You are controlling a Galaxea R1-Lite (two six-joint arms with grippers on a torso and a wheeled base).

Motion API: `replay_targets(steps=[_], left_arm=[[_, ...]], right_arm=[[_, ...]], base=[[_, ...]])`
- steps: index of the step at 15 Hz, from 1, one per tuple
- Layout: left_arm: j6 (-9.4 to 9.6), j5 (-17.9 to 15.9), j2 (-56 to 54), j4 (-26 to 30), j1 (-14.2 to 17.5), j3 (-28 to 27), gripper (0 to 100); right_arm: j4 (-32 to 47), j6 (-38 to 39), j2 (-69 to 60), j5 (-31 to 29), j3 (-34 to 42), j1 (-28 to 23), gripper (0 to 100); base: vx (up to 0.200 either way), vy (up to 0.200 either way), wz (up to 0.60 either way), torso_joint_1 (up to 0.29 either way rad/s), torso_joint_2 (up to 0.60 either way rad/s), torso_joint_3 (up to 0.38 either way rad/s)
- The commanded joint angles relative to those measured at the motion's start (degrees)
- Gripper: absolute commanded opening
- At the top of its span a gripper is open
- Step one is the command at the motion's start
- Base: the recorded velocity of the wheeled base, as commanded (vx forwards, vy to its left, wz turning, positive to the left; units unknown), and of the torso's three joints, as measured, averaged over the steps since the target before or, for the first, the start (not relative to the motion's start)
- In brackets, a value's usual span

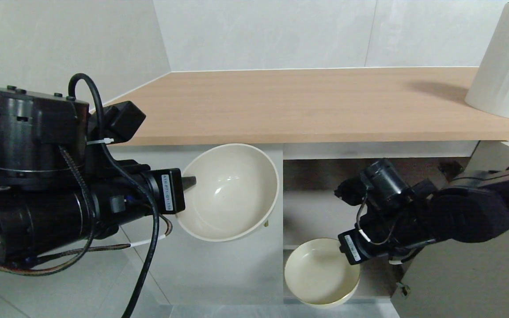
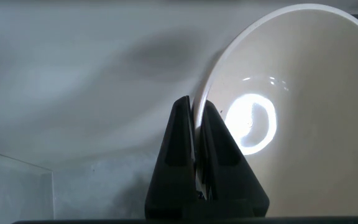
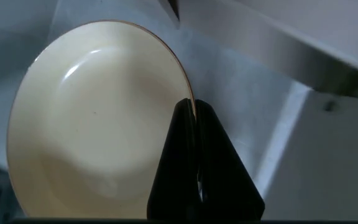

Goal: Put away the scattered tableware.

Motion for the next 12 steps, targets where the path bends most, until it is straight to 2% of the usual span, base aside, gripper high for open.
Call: replay_targets(steps=[1,6,10,12], left_arm=[[-0.03,0.0,0.1,0.0,0.0,0.0,0],[-0.03,0.0,0.4,0.0,0.0,0.0,0],[-0.03,0.0,0.4,0.0,0.0,0.0,0],[-0.03,0.0,0.5,0.0,0.0,0.0,0]], right_arm=[[-5.4,3.1,8.9,-0.1,0.1,0.2,0],[-16.4,7.2,16.1,-3.0,-0.5,-4.1,0],[-20.7,10.4,18.8,-5.8,-2.2,-6.9,0],[-21.7,12.7,20.7,-9.3,-4.7,-8.6,0]], base=[[0.000,0.000,0.00,0.000,0.00,0.000],[0.000,0.000,0.00,0.000,0.00,0.000],[0.000,0.000,0.00,0.000,0.00,0.000],[0.000,0.000,0.00,0.000,0.00,0.000]])
